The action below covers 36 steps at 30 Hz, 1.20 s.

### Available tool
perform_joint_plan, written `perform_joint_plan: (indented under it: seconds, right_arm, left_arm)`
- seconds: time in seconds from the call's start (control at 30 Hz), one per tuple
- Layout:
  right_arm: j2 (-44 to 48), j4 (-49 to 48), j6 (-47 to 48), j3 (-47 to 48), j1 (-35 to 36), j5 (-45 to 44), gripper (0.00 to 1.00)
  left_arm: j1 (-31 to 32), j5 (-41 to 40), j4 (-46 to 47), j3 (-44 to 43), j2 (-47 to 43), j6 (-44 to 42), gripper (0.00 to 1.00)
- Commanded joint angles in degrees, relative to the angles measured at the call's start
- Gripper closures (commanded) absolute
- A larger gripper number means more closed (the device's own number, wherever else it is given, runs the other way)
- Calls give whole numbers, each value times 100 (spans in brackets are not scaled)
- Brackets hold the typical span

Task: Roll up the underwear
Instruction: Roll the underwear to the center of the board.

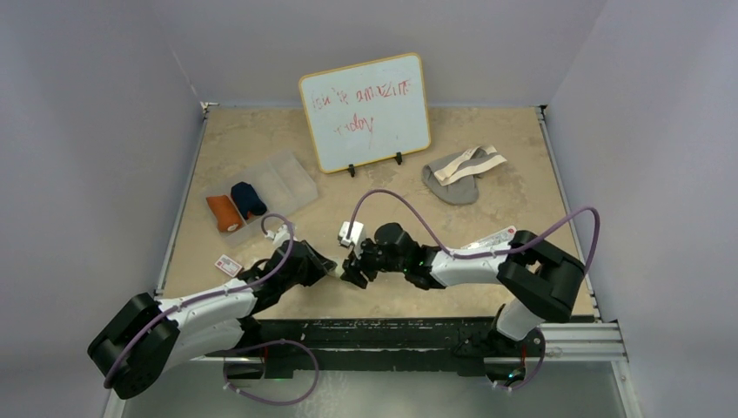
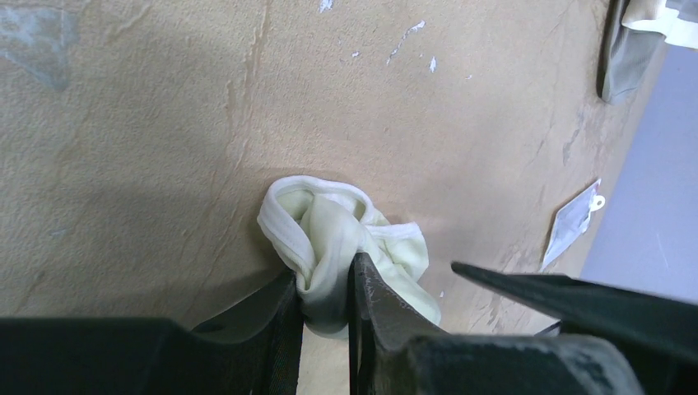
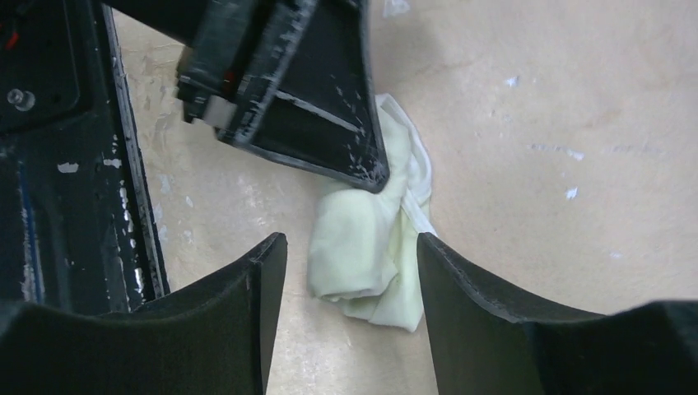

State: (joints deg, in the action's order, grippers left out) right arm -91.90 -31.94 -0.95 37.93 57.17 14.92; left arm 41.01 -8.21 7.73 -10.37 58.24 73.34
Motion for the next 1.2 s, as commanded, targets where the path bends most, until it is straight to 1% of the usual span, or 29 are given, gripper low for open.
perform_joint_plan:
  seconds: [0.0,0.13,0.23,0.33,0.37,0.4,0.47,0.53,0.6,0.7,0.73,0.8,0.9,1.03,1.17]
  right_arm:
    - [307,-16,1393,-60,352,-848,40]
    - [205,-22,1859,-1,680,-943,42]
    - [-103,148,1905,186,821,-1136,46]
    - [-438,238,1876,289,899,-1422,48]
    - [-511,242,1842,304,902,-1468,50]
    - [-568,264,1802,317,911,-1557,56]
    - [-604,294,1705,306,914,-1692,69]
    - [-553,241,1578,230,910,-1715,74]
    - [-475,222,1380,101,903,-1461,77]
    - [-365,-62,700,-133,786,-1037,81]
    - [-361,-161,457,-190,685,-760,81]
    - [-464,-317,-208,-225,341,-5,81]
    - [-852,-767,-1220,-273,-211,1036,80]
    - [-1362,-1698,-2536,-471,-627,1572,78]
    - [-2004,-2984,-3588,-700,-966,2129,77]
  left_arm:
    - [22,-172,-626,-87,-14,-101,85]
    - [21,-181,-632,-96,11,-79,85]
    - [26,-174,-641,-114,21,-74,85]
    - [21,-164,-685,-123,-2,-77,85]
    - [21,-164,-711,-131,-16,-75,85]
    - [21,-171,-742,-132,-42,-73,85]
    - [21,-185,-762,-127,-96,-61,84]
    - [21,-203,-856,-123,-146,-45,81]
    - [21,-233,-1013,-123,-219,-18,76]
    - [21,-255,-1018,-110,-413,13,62]
    - [23,-245,-970,-95,-501,3,57]
    - [24,-192,-762,-15,-739,-55,49]
    - [22,-24,-260,208,-1090,-169,40]
    - [27,192,140,371,-1105,-206,37]
    - [22,397,471,391,-641,-226,37]
